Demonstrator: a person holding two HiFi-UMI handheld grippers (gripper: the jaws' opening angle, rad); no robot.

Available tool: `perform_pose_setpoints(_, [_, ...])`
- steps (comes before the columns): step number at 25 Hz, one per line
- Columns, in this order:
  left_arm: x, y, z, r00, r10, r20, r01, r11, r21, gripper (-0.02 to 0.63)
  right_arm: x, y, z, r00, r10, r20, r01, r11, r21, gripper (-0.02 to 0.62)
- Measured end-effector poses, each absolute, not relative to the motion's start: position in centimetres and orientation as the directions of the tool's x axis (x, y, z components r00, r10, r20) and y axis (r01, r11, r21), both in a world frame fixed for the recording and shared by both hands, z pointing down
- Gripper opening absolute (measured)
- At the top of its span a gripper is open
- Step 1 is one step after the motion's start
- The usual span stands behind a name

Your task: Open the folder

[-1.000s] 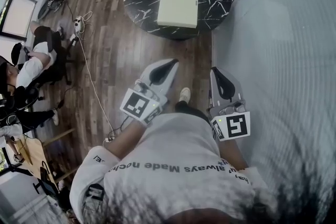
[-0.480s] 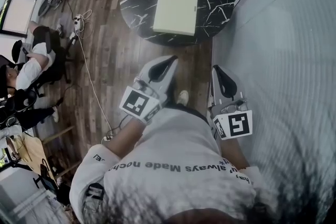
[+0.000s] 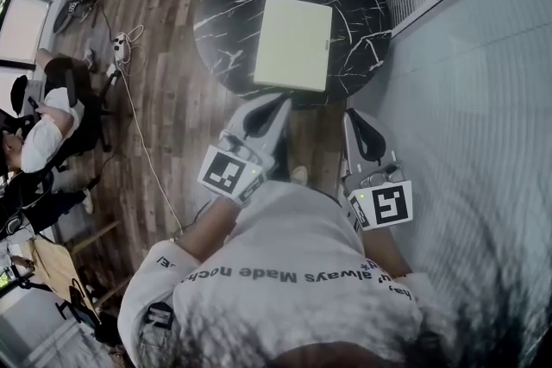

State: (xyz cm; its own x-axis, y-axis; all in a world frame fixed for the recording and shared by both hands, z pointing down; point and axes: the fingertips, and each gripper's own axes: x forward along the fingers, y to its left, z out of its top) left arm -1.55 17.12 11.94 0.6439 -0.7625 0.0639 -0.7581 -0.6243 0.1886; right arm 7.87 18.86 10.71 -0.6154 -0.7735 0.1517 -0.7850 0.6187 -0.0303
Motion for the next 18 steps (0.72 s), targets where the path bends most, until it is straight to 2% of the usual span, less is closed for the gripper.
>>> perform_pose_setpoints(10, [-8.1,4.1,11.9,0.651,-0.757,0.057,-0.753,-0.633,0.181,0.003,1.7,5.7,9.8,-0.603,-0.779,0.172,-0.791,0.612,-0.002,0.002])
perform_pose_setpoints(18, [-9.5,-1.2,12.4,0.668,-0.741,0.073,-0.74,-0.65,0.173,0.003,0.9,0.3,10.1,-0.57,-0.803,0.174,-0.816,0.579,-0.001,0.002])
